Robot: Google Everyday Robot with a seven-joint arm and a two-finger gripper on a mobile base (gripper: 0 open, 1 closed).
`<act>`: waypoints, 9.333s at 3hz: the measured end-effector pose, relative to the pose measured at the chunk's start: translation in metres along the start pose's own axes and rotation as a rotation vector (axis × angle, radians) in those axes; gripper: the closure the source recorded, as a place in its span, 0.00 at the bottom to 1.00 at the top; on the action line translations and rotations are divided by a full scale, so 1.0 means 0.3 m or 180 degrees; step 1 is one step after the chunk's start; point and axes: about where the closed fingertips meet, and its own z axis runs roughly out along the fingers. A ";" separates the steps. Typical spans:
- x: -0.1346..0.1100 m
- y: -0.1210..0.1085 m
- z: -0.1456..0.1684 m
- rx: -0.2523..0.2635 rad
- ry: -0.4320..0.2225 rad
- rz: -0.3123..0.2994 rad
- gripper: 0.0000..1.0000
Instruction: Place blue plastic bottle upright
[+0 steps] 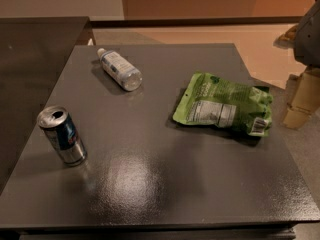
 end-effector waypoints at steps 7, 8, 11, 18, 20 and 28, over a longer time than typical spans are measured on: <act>-0.706 -0.169 0.319 -0.0489 -0.0164 0.0619 0.00; -0.824 -0.200 0.370 -0.0460 -0.0108 0.0869 0.00; -1.012 -0.371 0.523 -0.0230 0.0240 0.1250 0.00; -1.134 -0.411 0.783 -0.0210 0.0723 0.1379 0.00; -1.151 -0.409 0.812 -0.0295 0.0734 0.1420 0.00; -1.311 -0.303 0.451 -0.0952 -0.1175 0.0196 1.00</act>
Offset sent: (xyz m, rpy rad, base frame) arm 0.0204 0.0267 -0.0070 0.0187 0.0492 0.0356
